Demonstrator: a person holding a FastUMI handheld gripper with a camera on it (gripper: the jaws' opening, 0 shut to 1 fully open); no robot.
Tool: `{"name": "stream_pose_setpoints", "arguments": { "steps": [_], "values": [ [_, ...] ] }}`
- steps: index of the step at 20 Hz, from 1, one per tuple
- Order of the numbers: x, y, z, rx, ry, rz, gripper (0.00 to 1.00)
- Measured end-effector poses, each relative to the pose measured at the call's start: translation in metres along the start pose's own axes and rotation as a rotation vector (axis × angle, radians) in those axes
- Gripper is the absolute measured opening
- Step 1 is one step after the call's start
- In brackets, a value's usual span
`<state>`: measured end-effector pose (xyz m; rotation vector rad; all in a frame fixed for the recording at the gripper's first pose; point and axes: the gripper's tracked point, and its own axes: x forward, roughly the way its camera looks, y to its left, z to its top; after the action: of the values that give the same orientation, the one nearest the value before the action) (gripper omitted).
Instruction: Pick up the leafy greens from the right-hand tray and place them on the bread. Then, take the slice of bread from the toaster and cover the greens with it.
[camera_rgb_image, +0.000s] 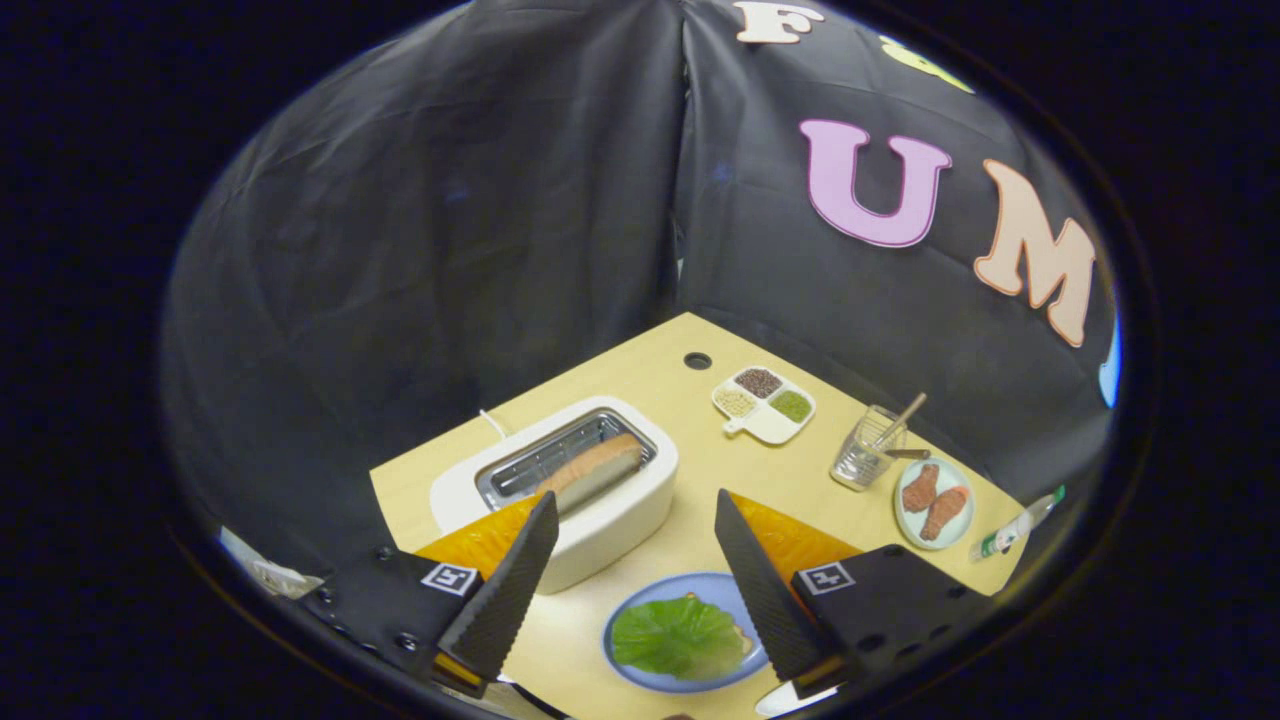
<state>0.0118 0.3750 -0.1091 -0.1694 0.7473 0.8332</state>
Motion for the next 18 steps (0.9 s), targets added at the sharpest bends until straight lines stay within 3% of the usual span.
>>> {"name": "stream_pose_setpoints", "arguments": {
  "steps": [7,18],
  "values": [
    [0.027,0.021,0.015,0.05,0.004,0.031,1.0],
    [0.076,0.025,0.008,0.093,0.093,0.009,0.99]
  ]
}}
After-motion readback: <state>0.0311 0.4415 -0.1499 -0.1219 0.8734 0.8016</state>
